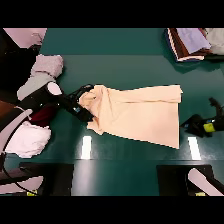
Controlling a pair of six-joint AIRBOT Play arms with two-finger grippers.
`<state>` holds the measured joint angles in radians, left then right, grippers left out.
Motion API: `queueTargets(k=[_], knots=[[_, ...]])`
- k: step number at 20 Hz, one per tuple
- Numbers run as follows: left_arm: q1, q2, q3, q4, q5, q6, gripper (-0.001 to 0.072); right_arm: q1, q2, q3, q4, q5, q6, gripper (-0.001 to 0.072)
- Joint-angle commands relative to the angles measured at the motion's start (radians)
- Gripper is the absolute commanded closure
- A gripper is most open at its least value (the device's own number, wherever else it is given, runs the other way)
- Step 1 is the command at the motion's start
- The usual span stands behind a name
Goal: Fold the shirts.
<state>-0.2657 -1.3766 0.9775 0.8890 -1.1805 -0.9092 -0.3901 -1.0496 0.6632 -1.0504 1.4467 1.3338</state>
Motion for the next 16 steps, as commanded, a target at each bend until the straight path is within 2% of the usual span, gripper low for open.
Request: queueTargets(k=[1, 4, 7, 12, 14, 16], knots=[[0.002, 0.039, 0.048, 0.010, -0.002, -0.011, 0.0684, 0.027, 0.003, -0.142, -0.001, -0.074, -0.011, 0.0263], [0.003, 0.041, 0.051, 0.046, -0.011, -0.038, 0.0684, 0.057, 0.004, -0.191, -0.028, -0.088, -0.010, 0.0264], [0.002, 0.041, 0.051, 0.098, -0.017, -0.061, 0.0683, 0.060, 0.004, -0.162, -0.124, -0.035, -0.009, 0.0264], [0.002, 0.041, 0.051, 0.099, -0.017, -0.062, 0.0683, 0.002, 0.003, -0.060, -0.158, 0.074, -0.008, 0.0264], [0.002, 0.041, 0.051, 0.099, -0.016, -0.064, 0.0683, -0.030, 0.003, -0.077, -0.199, 0.064, -0.008, 0.0264], [0.002, 0.041, 0.051, 0.099, -0.013, -0.064, 0.0683, -0.028, 0.003, -0.138, -0.161, 0.023, -0.011, 0.0264]])
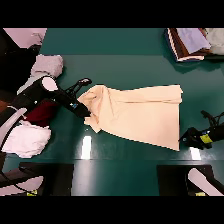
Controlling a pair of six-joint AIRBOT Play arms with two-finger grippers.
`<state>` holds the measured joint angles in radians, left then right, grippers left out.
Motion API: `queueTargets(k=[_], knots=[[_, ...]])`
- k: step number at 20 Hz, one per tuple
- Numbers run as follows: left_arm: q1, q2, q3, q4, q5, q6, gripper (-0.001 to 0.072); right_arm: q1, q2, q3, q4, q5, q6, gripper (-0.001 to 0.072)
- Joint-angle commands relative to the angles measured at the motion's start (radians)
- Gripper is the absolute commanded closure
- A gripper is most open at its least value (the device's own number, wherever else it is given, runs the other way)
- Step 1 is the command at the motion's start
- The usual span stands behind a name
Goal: Fold the shirts.
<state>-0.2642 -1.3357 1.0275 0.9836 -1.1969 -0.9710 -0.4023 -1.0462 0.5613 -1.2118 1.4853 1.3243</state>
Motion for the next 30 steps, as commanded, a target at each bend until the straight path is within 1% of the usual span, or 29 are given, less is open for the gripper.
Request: queueTargets(k=[1, 4, 5, 6, 7, 8, 11, 13, 15, 17, 19, 20, 22, 24, 26, 29, 30], knots=[[0.001, 0.000, 0.001, 0.004, 0.003, -0.003, 0.0683, 0.002, 0.000, -0.071, 0.013, -0.054, -0.003, 0.0264], [0.001, 0.000, 0.001, 0.004, 0.003, -0.021, 0.0683, 0.075, 0.000, -0.134, 0.098, -0.171, -0.004, 0.0267], [0.001, 0.000, 0.001, 0.004, 0.000, -0.021, 0.0683, 0.103, 0.000, -0.135, 0.106, -0.186, -0.005, 0.0344], [0.001, 0.000, 0.001, 0.005, -0.002, -0.029, 0.0683, 0.131, 0.000, -0.128, 0.107, -0.195, -0.006, 0.0471], [0.001, 0.005, 0.001, 0.005, -0.001, -0.041, 0.0684, 0.158, 0.000, -0.112, 0.116, -0.201, -0.010, 0.0642], [0.001, 0.018, 0.005, 0.006, 0.007, -0.058, 0.0684, 0.185, 0.000, -0.082, 0.128, -0.198, -0.009, 0.0698], [0.001, 0.119, 0.127, 0.103, 0.012, -0.134, 0.0684, 0.274, 0.059, 0.118, 0.234, -0.195, -0.005, 0.0699], [0.001, 0.210, 0.296, 0.200, 0.011, -0.183, 0.0684, 0.314, 0.135, 0.320, 0.259, -0.247, 0.058, 0.0700], [0.001, 0.284, 0.507, 0.257, 0.018, -0.207, 0.0684, 0.330, 0.200, 0.543, 0.258, -0.312, 0.094, 0.0700], [0.001, 0.332, 0.738, 0.259, 0.034, -0.209, 0.0684, 0.330, 0.236, 0.771, 0.250, -0.354, 0.101, 0.0700], [0.001, 0.343, 0.954, 0.259, 0.034, -0.211, 0.0684, 0.328, 0.248, 0.988, 0.238, -0.361, 0.100, 0.0700], [0.001, 0.344, 1.064, 0.258, 0.038, -0.227, 0.0684, 0.328, 0.248, 1.094, 0.223, -0.358, 0.101, 0.0700], [0.001, 0.354, 1.210, 0.237, 0.080, -0.238, 0.0684, 0.329, 0.247, 1.266, 0.191, -0.348, 0.103, 0.0700], [0.001, 0.398, 1.225, 0.175, 0.189, -0.238, 0.0684, 0.328, 0.247, 1.394, 0.148, -0.334, 0.126, 0.0700], [0.001, 0.441, 1.225, 0.107, 0.265, -0.238, 0.0685, 0.328, 0.247, 1.480, 0.103, -0.309, 0.142, 0.0700], [0.001, 0.468, 1.242, -0.006, 0.294, -0.237, 0.0685, 0.328, 0.217, 1.565, 0.083, -0.248, 0.164, 0.0700], [0.001, 0.468, 1.242, -0.015, 0.287, -0.237, 0.0685, 0.328, 0.201, 1.581, 0.083, -0.219, 0.177, 0.0700]])
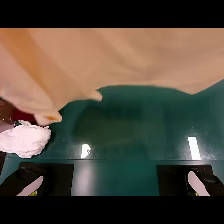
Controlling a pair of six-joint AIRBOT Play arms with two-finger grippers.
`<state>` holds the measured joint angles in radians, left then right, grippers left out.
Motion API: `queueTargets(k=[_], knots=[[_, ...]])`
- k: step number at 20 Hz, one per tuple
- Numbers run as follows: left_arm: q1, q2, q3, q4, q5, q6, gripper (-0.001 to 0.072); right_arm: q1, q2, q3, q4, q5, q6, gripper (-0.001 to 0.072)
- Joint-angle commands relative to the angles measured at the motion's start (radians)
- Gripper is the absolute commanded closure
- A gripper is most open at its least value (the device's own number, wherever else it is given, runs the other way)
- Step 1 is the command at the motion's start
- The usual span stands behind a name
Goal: Fold the shirts.
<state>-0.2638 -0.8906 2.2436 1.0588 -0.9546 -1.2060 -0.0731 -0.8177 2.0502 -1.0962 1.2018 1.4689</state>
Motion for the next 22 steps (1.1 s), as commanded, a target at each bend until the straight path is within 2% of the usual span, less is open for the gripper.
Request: queueTargets(k=[1, 2, 6, 8, 11, 15, 20, 21, 22], knots=[[0.000, 0.019, 0.017, -0.083, 0.032, -0.002, 0.0685, -0.001, -0.045, 0.093, -0.033, 0.090, 0.050, 0.0701], [0.000, 0.013, -0.009, -0.041, 0.026, -0.014, 0.0685, -0.001, -0.066, 0.076, -0.032, 0.117, 0.065, 0.0701], [0.001, -0.070, -0.258, 0.175, -0.016, -0.151, 0.0684, -0.001, -0.171, -0.080, -0.033, 0.211, 0.108, 0.0701], [0.001, -0.187, -0.356, 0.191, -0.103, -0.156, 0.0684, 0.000, -0.264, -0.137, -0.032, 0.269, 0.121, 0.0701], [0.004, -0.444, -0.384, 0.198, -0.182, -0.149, 0.0684, 0.000, -0.434, -0.224, -0.031, 0.295, 0.131, 0.0701], [0.061, -0.754, -0.384, 0.191, -0.136, -0.150, 0.0683, 0.000, -0.626, -0.354, -0.031, 0.208, 0.116, 0.0701], [0.111, -0.889, -0.384, 0.190, -0.125, -0.156, 0.0678, 0.002, -0.781, -0.425, -0.021, 0.019, 0.109, 0.0699], [0.113, -0.888, -0.384, 0.193, -0.123, -0.155, 0.0439, 0.002, -0.795, -0.425, -0.016, -0.010, 0.109, 0.0698], [0.117, -0.885, -0.383, 0.195, -0.126, -0.156, 0.0160, 0.002, -0.802, -0.424, -0.004, -0.034, 0.109, 0.0675]])
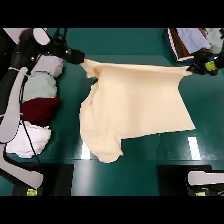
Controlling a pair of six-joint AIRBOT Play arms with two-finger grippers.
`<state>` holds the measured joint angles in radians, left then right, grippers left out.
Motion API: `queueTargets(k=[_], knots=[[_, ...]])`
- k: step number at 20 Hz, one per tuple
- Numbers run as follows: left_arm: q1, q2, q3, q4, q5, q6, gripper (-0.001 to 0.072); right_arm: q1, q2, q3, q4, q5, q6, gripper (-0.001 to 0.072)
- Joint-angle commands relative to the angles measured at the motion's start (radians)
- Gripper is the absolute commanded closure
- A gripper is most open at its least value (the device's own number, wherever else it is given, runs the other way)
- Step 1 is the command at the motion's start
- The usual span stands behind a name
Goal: Fold the shirts.
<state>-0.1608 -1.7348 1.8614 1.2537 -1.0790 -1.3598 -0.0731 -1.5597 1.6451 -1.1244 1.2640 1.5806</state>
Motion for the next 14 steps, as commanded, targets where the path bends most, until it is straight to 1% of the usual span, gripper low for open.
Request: queueTargets(k=[1, 2, 4, 5, 6, 7, 9, 11, 13, 14], knots=[[0.024, -0.041, 0.009, -0.001, -0.020, -0.002, 0.0152, -0.001, -0.064, -0.019, 0.056, -0.115, -0.003, 0.0339], [0.039, -0.040, 0.026, 0.000, -0.054, -0.003, 0.0158, -0.012, -0.064, -0.019, 0.084, -0.116, -0.003, 0.0148], [0.085, -0.032, 0.069, -0.002, -0.156, -0.040, 0.0158, -0.045, -0.046, -0.018, 0.080, -0.078, -0.005, 0.0173], [0.117, -0.012, 0.068, -0.009, -0.206, -0.056, 0.0158, -0.060, -0.025, -0.021, 0.074, -0.039, -0.046, 0.0294], [0.143, 0.008, 0.065, -0.017, -0.260, -0.056, 0.0158, -0.084, 0.009, -0.041, 0.076, -0.003, -0.085, 0.0338], [0.167, 0.028, 0.049, -0.039, -0.301, -0.055, 0.0158, -0.101, 0.049, -0.076, 0.077, 0.021, -0.110, 0.0338], [0.193, 0.111, -0.076, -0.104, -0.304, -0.042, 0.0158, -0.128, 0.142, -0.175, 0.077, 0.064, -0.171, 0.0338], [0.189, 0.224, -0.285, -0.107, -0.304, -0.011, 0.0158, -0.158, 0.233, -0.292, 0.080, 0.099, -0.200, 0.0338], [0.186, 0.362, -0.557, -0.114, -0.267, 0.034, 0.0158, -0.178, 0.304, -0.393, 0.084, 0.116, -0.222, 0.0338], [0.186, 0.436, -0.707, -0.120, -0.237, 0.040, 0.0158, -0.187, 0.333, -0.431, 0.085, 0.117, -0.222, 0.0338]])
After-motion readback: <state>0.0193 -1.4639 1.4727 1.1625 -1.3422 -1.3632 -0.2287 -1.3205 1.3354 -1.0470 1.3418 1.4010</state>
